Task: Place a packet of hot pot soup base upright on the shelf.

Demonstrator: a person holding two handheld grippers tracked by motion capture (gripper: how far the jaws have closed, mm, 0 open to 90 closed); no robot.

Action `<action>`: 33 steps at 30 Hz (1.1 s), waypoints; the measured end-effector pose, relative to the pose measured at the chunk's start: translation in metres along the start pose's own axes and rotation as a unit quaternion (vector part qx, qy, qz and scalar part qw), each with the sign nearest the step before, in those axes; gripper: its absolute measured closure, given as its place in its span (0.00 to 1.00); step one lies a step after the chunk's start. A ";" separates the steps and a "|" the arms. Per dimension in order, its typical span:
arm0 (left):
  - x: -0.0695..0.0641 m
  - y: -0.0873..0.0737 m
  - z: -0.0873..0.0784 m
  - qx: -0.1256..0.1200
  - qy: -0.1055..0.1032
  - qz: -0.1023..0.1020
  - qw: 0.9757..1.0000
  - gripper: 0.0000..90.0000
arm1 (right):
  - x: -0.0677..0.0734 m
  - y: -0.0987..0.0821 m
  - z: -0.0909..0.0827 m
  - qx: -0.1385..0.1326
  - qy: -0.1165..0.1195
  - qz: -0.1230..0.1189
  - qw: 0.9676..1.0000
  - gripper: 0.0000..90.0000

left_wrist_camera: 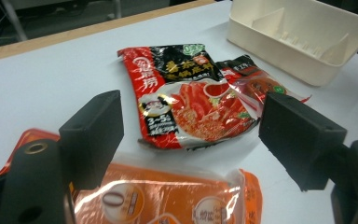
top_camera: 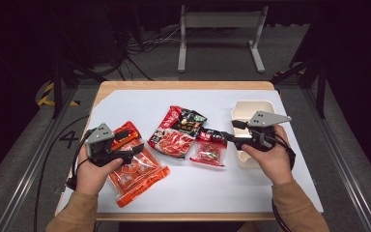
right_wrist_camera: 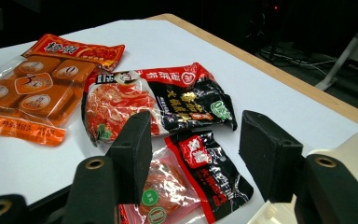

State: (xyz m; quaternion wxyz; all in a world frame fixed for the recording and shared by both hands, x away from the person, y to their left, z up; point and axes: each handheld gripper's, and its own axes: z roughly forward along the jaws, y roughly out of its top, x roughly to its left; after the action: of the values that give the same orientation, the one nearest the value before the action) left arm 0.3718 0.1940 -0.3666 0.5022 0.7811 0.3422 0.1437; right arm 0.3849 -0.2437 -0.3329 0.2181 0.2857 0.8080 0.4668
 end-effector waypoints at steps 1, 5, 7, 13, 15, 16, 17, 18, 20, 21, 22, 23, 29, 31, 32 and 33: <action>0.001 0.005 0.007 0.010 -0.002 -0.010 1.000 0.25 | -0.002 0.000 -0.001 -0.002 -0.001 0.002 1.000 0.49; 0.000 0.014 0.018 0.027 0.013 0.001 1.000 0.23 | -0.005 -0.002 -0.003 -0.009 0.003 0.007 1.000 0.48; 0.000 0.016 0.020 0.023 0.010 -0.002 1.000 0.23 | -0.005 -0.002 -0.004 -0.010 0.003 0.006 1.000 0.48; 0.009 0.023 0.028 0.014 0.000 0.002 1.000 0.19 | -0.005 -0.006 -0.004 -0.011 0.005 0.006 1.000 0.47; 0.012 0.026 0.030 0.014 -0.006 0.000 1.000 0.19 | -0.005 -0.006 -0.004 -0.013 0.008 0.010 1.000 0.47; 0.015 0.028 0.030 0.010 -0.010 -0.002 1.000 0.19 | -0.005 -0.007 -0.004 -0.021 0.016 0.017 1.000 0.46; 0.016 0.029 0.031 0.010 -0.011 -0.001 1.000 0.19 | -0.004 -0.007 -0.004 -0.028 0.020 0.023 0.999 0.46; 0.018 0.031 0.031 0.009 -0.013 0.001 1.000 0.19 | -0.003 -0.007 -0.003 -0.031 0.019 0.024 0.999 0.45; 0.022 0.035 0.035 0.011 -0.010 0.003 1.000 0.19 | -0.001 -0.007 -0.003 -0.032 0.016 0.025 0.999 0.44; 0.024 0.035 0.037 0.015 -0.006 0.003 1.000 0.19 | 0.000 -0.008 -0.002 -0.031 0.015 0.026 0.999 0.44; 0.026 0.036 0.039 0.017 -0.003 0.004 1.000 0.19 | 0.000 -0.008 -0.001 -0.029 0.015 0.026 0.999 0.43; 0.027 0.036 0.042 0.021 0.002 0.001 1.000 0.19 | 0.001 -0.009 -0.001 -0.028 0.014 0.025 0.999 0.43; 0.042 0.039 0.059 0.039 0.020 -0.008 0.999 0.19 | 0.001 -0.012 0.000 -0.024 0.012 0.031 0.999 0.41; 0.046 0.041 0.063 0.037 0.019 -0.012 0.999 0.19 | 0.001 -0.014 -0.001 -0.024 0.011 0.031 0.999 0.40; 0.048 0.043 0.065 0.034 0.018 -0.011 0.999 0.19 | 0.001 -0.015 -0.001 -0.023 0.010 0.033 0.999 0.40; 0.049 0.044 0.067 0.032 0.017 -0.013 0.999 0.19 | 0.001 -0.016 -0.001 -0.021 0.009 0.033 0.999 0.40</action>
State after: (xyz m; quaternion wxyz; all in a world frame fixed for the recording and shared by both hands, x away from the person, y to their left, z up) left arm 0.4625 0.1700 -0.3639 0.4730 0.7897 0.3649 0.1396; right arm 0.3797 -0.2503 -0.3463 0.2010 0.3031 0.7903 0.4932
